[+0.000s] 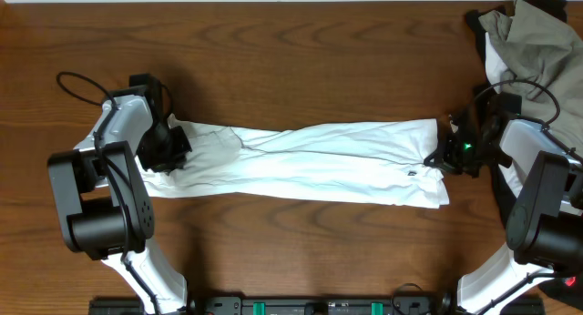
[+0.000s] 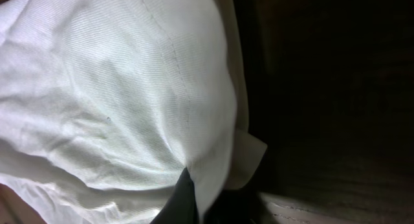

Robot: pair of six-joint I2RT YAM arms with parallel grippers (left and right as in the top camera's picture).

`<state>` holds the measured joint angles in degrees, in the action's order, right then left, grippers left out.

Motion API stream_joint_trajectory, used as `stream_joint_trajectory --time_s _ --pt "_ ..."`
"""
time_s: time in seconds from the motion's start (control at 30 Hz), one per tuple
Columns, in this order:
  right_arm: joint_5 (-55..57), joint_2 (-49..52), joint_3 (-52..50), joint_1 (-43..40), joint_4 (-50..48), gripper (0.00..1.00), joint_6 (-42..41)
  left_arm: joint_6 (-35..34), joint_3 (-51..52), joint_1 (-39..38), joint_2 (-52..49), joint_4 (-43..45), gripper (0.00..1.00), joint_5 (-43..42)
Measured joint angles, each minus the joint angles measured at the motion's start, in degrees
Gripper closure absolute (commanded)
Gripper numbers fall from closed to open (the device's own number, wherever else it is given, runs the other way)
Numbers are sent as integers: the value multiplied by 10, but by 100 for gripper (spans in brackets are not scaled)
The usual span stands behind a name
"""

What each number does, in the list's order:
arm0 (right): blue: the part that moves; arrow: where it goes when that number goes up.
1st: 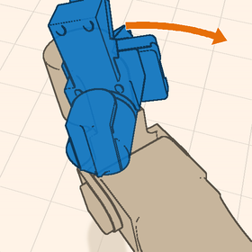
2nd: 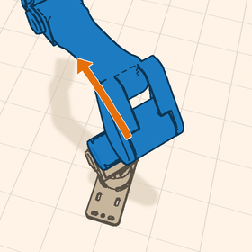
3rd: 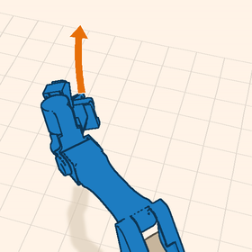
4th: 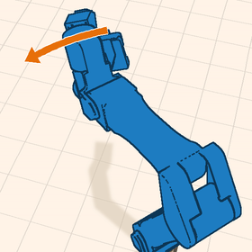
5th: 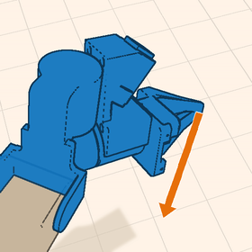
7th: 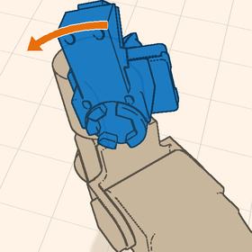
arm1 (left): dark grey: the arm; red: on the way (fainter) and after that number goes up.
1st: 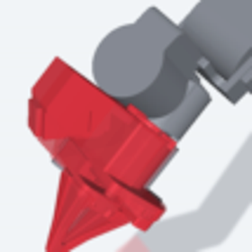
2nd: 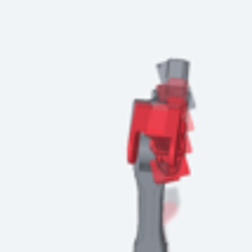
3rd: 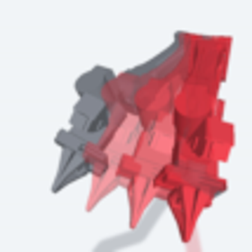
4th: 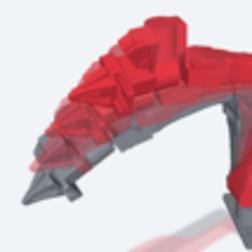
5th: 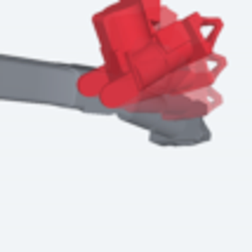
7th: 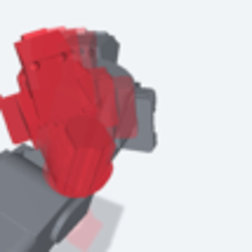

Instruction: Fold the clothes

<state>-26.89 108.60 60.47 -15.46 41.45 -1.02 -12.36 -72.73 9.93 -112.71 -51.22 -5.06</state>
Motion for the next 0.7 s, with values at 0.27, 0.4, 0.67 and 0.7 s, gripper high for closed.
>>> stream_joint_trajectory --time_s 0.27,0.4,0.67,0.7 --pt "55 0 35 -6 50 99 -3 15 -14 4 97 -10 36 -35" --pt "102 -1 97 -11 96 99 -9 17 -31 4 176 -11 36 -30" --pt "140 -31 213 2 210 99 -13 17 -35 4 199 -24 36 -24" --pt "141 -32 213 8 215 99 -14 17 -35 4 199 -24 36 -24"
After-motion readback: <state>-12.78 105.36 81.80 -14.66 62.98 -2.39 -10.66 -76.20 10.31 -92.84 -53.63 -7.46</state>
